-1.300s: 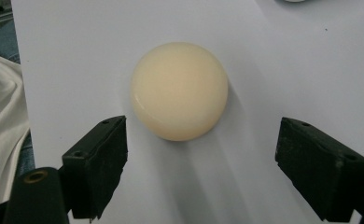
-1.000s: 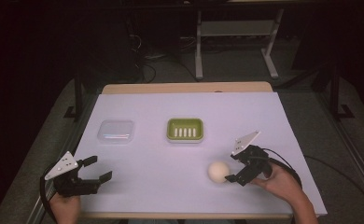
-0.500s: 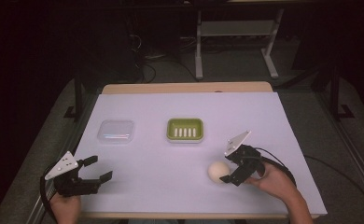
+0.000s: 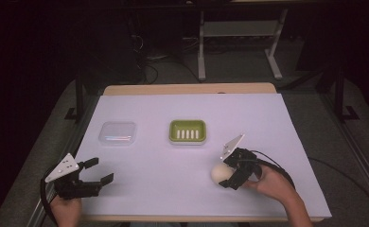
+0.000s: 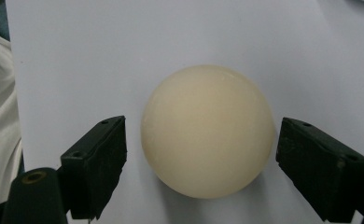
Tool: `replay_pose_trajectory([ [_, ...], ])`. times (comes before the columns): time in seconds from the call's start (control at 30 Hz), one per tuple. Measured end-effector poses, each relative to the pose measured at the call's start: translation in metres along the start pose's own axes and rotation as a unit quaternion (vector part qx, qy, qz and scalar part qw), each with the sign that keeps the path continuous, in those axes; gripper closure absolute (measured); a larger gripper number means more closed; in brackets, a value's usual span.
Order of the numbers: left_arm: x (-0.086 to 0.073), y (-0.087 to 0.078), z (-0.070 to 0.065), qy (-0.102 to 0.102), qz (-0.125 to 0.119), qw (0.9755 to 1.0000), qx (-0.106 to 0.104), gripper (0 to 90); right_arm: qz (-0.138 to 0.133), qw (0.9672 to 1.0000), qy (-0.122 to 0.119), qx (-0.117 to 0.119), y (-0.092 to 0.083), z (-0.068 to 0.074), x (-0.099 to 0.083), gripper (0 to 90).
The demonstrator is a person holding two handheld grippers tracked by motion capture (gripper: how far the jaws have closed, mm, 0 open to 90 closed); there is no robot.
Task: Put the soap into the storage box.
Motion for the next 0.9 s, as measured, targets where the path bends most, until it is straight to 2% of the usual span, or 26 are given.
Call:
replay_pose_trajectory([
  [0.53, 0.0, 0.0, 0.0, 0.001, 0.001, 1.0, -0.001, 13.2, 0.022, 0.9997, -0.007, 0.0, 0.01, -0.001, 0.002, 16.8],
  [0.73, 0.0, 0.0, 0.0, 0.0, 0.001, 1.0, 0.0, 13.2, 0.043, 0.999, -0.009, -0.001, 0.016, -0.002, 0.001, 18.0],
  [0.9, 0.0, 0.001, 0.0, -0.001, 0.002, 1.0, -0.001, 13.2, 0.043, 0.9991, -0.009, -0.001, 0.017, -0.002, 0.001, 20.0],
])
Point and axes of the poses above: each handheld gripper's, and its own axes: y roughly forward along the jaws, x roughly out of its top, z roughly to its left, the point moved 5 cm from there along y, roughly forward along the jaws, and after that the axes turned 4 degrees about -z, right-handed, at the moved point
